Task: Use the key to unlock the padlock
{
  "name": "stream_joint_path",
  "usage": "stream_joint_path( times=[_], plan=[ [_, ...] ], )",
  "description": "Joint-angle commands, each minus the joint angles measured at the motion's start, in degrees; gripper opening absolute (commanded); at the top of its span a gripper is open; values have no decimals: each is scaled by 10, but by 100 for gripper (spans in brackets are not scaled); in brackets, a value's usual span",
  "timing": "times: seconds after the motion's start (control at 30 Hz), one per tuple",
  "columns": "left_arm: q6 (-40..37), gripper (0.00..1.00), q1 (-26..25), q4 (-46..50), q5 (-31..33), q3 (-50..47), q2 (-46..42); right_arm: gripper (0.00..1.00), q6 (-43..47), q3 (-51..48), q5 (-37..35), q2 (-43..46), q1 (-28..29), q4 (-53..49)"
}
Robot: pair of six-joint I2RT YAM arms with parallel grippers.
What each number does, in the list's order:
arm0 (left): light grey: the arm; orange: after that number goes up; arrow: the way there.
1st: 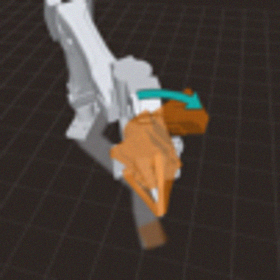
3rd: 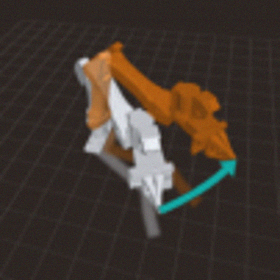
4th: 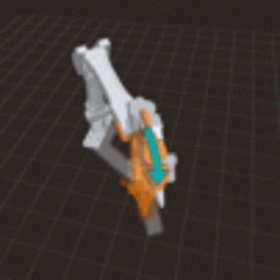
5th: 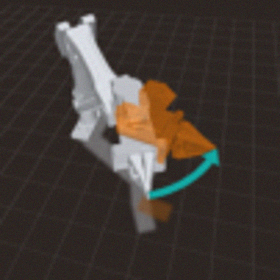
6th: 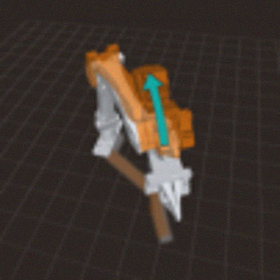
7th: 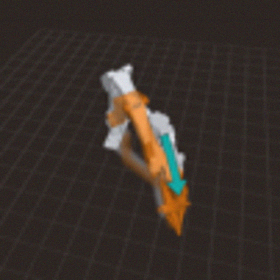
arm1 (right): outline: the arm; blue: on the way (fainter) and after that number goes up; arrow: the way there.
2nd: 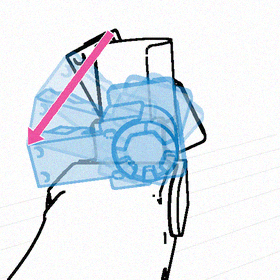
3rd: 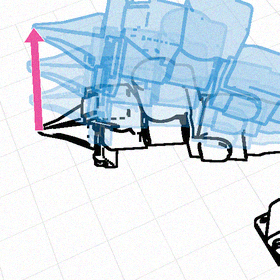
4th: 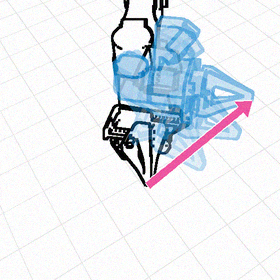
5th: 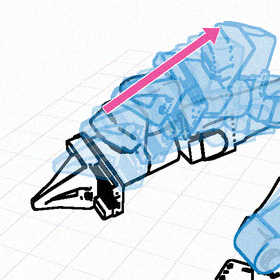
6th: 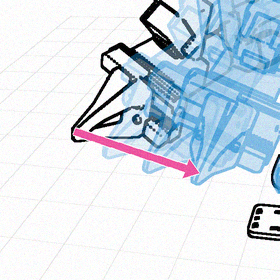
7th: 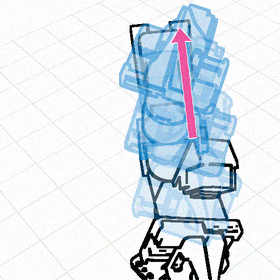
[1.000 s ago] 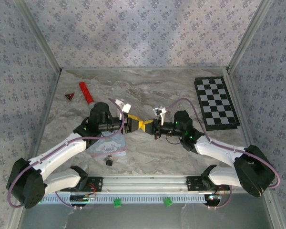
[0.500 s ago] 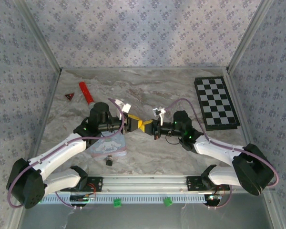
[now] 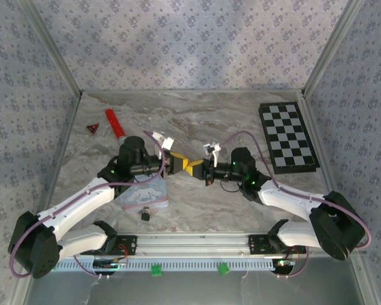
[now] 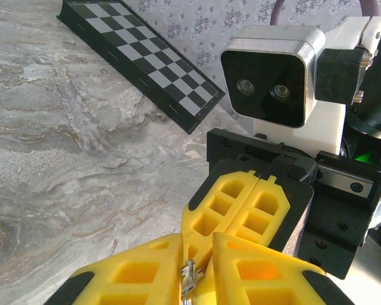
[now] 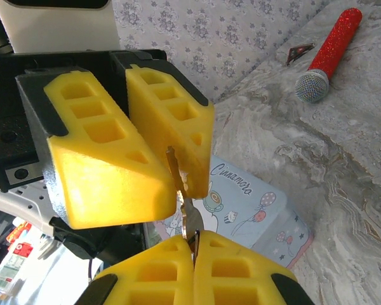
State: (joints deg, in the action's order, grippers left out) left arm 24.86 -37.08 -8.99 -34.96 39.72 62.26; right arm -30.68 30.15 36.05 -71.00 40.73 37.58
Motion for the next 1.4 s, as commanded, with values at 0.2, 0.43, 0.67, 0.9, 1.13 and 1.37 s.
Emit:
stream_joint_path(
  times=[0.2,0.43,0.67,0.9,1.13,1.37],
  plan=[
    [-3,12,-1,-8,-6,24,-14,0,-12,3,1,-12,-6,18],
    [-2,7,0,-7,-2,24,-14,0,-15,2,-2,-12,-7,19],
    [0,3,-1,-7,-4,26,-16,0,-31,1,3,-19,-20,30],
    [4,0,-1,-3,5,31,-12,0,-38,7,5,-29,-25,27],
    [10,0,-1,-2,29,33,-10,2,-47,9,5,-35,-35,29],
    [42,0,0,8,106,41,0,19,-49,11,1,-39,-39,29]
  ],
)
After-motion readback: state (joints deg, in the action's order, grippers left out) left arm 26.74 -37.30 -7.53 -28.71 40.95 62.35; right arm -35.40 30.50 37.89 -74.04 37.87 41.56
